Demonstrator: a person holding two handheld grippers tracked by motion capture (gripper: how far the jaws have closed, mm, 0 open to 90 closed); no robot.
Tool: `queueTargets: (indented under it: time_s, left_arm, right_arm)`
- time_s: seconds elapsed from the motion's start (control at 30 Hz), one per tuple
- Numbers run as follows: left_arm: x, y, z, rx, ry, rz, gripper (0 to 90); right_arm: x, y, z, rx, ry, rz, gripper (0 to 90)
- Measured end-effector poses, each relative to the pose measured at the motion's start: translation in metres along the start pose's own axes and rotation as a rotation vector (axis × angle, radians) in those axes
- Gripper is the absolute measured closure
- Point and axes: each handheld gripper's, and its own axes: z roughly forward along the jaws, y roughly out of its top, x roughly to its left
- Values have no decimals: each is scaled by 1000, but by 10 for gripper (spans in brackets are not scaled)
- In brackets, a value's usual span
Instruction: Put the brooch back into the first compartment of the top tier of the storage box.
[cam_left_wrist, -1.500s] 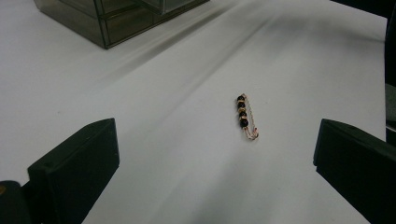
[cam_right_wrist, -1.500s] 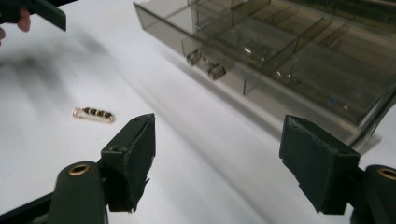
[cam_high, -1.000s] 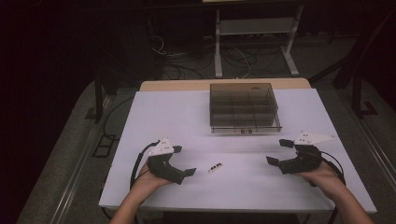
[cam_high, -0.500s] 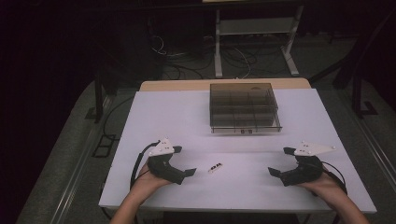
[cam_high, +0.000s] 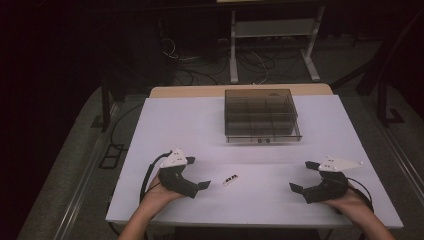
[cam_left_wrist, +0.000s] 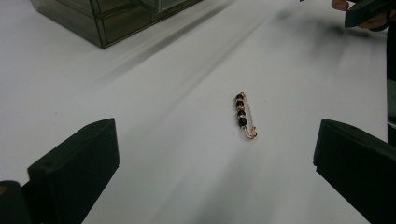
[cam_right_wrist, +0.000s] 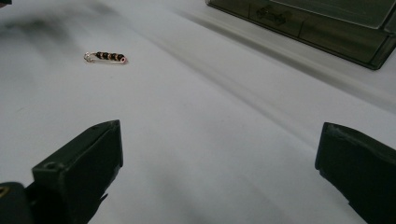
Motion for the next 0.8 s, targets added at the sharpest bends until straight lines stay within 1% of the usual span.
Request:
queueTargets:
  time_s: [0.13,0.2,0.37,0.5,0.53,0.77,0.8]
  left_arm:
    - [0,1,1,-2,-1,1,0]
    - [0,3,2,0,3,11,0]
    - [-1,6,7,8,1,19,0]
    - [-2,9,10,12,3,21,0]
    - [-2,10,11,9,3,15,0]
    - [-3,16,20,24,-6,25,0]
    - [-3,17,21,27,-8,32,0]
  right_arm:
    - [0,0,0,3,2,0,2]
    - [0,0,0,1,4,0,2]
    - [-1,0,0,-4,8,-3,2]
    - [-1,0,0,-1,10,-4,2]
    - [-1,1,0,-4,13,-3,2]
    - [-1,2,2,-5,21,-5,2]
    - [-1,2,1,-8,22,-3,3]
